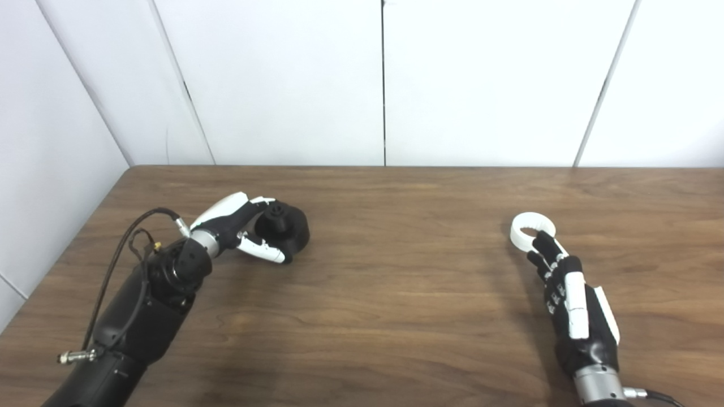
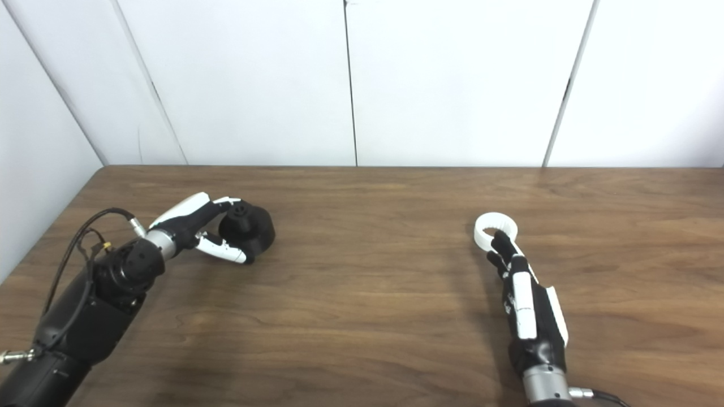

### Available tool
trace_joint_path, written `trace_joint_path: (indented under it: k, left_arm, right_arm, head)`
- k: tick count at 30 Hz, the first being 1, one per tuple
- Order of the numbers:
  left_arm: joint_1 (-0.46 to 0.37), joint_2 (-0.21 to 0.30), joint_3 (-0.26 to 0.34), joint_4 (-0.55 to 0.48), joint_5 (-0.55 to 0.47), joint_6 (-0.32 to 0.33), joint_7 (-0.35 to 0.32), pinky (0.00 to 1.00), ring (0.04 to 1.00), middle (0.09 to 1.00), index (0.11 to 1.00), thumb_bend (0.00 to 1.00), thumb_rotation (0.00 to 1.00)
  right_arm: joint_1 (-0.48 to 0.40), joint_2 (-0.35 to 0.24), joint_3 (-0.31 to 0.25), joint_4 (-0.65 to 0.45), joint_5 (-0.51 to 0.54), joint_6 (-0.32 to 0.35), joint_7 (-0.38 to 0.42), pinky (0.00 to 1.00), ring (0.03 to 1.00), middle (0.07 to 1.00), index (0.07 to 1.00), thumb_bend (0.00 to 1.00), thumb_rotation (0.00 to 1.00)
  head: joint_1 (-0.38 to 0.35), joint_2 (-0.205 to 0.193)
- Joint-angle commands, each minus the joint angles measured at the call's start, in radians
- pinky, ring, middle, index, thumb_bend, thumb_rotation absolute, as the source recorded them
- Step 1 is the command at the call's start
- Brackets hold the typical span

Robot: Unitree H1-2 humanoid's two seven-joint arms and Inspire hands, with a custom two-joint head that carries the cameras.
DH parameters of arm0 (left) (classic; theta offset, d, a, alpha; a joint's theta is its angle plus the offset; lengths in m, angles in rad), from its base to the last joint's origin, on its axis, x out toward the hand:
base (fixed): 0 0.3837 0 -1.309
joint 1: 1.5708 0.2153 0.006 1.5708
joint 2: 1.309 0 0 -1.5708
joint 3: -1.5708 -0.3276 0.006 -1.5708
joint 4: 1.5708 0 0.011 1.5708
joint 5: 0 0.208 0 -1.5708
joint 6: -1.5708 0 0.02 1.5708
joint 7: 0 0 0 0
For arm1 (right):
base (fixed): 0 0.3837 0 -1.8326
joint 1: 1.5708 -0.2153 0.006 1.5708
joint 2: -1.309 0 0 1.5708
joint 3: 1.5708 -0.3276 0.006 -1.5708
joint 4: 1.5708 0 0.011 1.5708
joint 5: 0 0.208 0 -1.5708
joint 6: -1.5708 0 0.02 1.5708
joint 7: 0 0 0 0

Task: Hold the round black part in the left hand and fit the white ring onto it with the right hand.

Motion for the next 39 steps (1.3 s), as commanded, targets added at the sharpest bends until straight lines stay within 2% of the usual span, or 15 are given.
trace_joint_path:
  k: [1, 6, 13, 25, 31, 39]
  left_arm:
    - [-0.048, 0.011, 0.021, -0.012, 0.012, -0.021, 0.044, 1.00, 1.000, 1.000, 0.867, 0.92, 0.25]
    - [-0.047, 0.009, 0.017, -0.015, 0.014, -0.009, 0.048, 1.00, 1.000, 1.000, 0.847, 0.89, 0.24]
    - [-0.049, 0.002, 0.012, -0.010, 0.028, 0.005, 0.052, 1.00, 1.000, 1.000, 0.803, 0.86, 0.23]
    - [-0.038, -0.004, 0.015, -0.012, 0.039, -0.015, 0.071, 1.00, 1.000, 0.996, 0.753, 0.81, 0.20]
    - [-0.023, -0.009, 0.022, -0.009, 0.026, -0.051, 0.094, 1.00, 1.000, 1.000, 0.719, 0.81, 0.17]
    - [-0.004, -0.012, 0.023, -0.044, 0.038, -0.043, 0.084, 1.00, 1.000, 0.999, 0.718, 0.80, 0.17]
  right_arm:
    - [0.013, -0.014, -0.002, 0.000, 0.008, -0.042, 0.019, 1.00, 0.923, 0.926, 0.900, 0.64, 1.00]
    - [0.014, -0.020, -0.002, -0.005, 0.014, -0.041, 0.026, 1.00, 0.926, 0.927, 0.905, 0.65, 1.00]
    - [0.012, -0.023, -0.008, 0.000, 0.018, -0.043, 0.031, 1.00, 0.926, 0.923, 0.905, 0.66, 1.00]
    - [0.005, -0.039, -0.015, 0.002, 0.026, -0.046, 0.040, 1.00, 0.927, 0.918, 0.904, 0.68, 1.00]
    - [0.000, -0.048, -0.013, 0.009, 0.032, -0.050, 0.047, 1.00, 0.928, 0.919, 0.908, 0.66, 1.00]
    - [0.003, -0.055, -0.010, 0.001, 0.026, -0.039, 0.049, 1.00, 0.932, 0.918, 0.907, 0.69, 1.00]
  head:
    - [0.001, 0.000]
    - [-0.002, 0.008]
    - [0.010, -0.001]
    - [0.023, 0.007]
    - [0.024, 0.010]
    - [0.025, 0.014]
